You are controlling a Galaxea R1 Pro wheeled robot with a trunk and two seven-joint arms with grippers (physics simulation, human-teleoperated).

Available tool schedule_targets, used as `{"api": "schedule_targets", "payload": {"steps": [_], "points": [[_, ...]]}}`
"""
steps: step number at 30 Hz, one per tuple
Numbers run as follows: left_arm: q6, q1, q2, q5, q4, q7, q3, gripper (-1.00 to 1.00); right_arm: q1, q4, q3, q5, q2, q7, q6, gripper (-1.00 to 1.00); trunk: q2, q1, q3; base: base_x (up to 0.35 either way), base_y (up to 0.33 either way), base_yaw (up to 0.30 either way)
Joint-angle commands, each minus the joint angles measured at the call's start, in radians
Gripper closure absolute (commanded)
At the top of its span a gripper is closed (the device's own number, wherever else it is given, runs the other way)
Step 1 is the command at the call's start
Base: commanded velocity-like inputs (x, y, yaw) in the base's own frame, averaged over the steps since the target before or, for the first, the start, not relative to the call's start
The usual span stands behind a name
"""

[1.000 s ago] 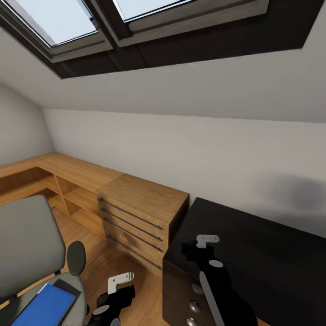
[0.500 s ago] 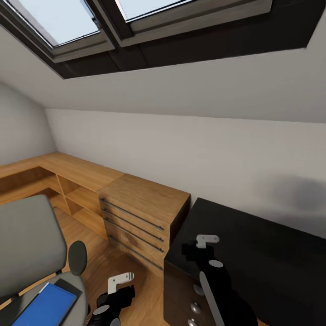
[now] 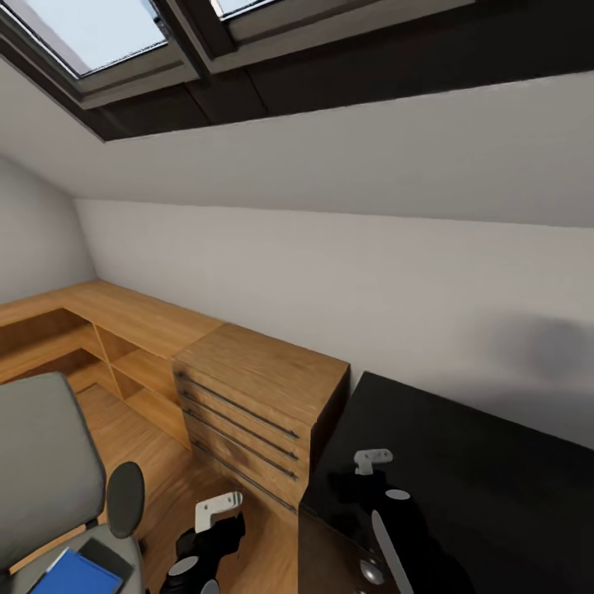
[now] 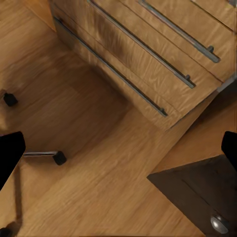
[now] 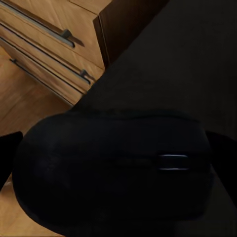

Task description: In the bedroom, organize the workspace by keeping the computer under the desk, ensuring the monitor is on the desk, placing the keyboard on the desk next to the monitor, placing the mouse on the desk next to the keyboard, moving the folder from the swivel chair onto the desk next to the mouse, stacking the notebook on top of the folder with the pen on top of the notebook, and positioning the swivel chair next to the desk.

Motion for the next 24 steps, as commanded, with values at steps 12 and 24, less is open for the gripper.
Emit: {"api": "schedule_targets", "payload": {"steps": [12, 24], "points": [[-0.048, -0.002, -0.001, 0.01, -0.052, 0.009, -0.002, -1.0, -0.029, 0.135, 0.001, -0.005, -0.004, 0.007, 0.011, 1.0, -0.001, 0.001, -0.001, 0.053, 0.0, 0.0], [-0.048, -0.002, -0.001, 0.013, -0.131, 0.009, -0.002, -1.0, -0.05, 0.19, 0.006, -0.003, -0.001, 0.006, 0.012, 1.0, -0.043, 0.024, -0.02, 0.0, 0.0, 0.0]]}}
